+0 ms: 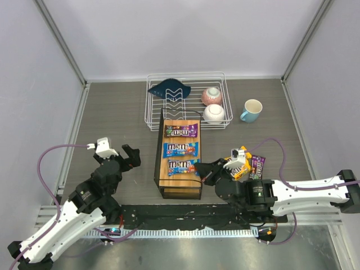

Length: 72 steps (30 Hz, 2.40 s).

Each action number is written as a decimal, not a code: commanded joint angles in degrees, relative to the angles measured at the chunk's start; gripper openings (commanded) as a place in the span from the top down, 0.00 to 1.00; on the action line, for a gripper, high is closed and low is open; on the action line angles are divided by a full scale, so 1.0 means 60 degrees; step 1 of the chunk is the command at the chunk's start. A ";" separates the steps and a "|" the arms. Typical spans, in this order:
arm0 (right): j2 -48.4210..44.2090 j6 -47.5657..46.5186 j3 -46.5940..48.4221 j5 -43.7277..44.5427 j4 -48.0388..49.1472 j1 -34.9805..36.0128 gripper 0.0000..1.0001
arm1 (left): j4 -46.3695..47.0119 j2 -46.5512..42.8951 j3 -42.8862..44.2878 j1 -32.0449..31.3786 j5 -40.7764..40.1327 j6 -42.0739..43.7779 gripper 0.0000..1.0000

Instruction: Place and organize the candy bags onto the shelf

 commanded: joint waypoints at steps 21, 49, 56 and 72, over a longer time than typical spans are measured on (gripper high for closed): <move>0.0421 0.0082 0.0336 0.0493 0.1050 0.0057 0.99 | 0.0006 -0.0047 0.0069 -0.0070 -0.0234 -0.0113 0.00; -0.0486 0.0038 -0.0470 -0.0327 0.1241 0.0057 0.58 | 0.0006 -0.0003 0.0054 -0.0056 -0.0190 -0.0113 0.00; -0.1102 0.0052 -0.0690 -0.0561 0.0934 0.0043 0.54 | 0.0021 0.0026 0.0083 -0.0070 -0.0190 -0.0099 0.00; -0.0839 -0.0020 -0.0690 -0.3110 0.0757 -0.1611 0.58 | 0.0006 0.0085 0.0128 -0.0070 -0.0161 -0.0084 0.00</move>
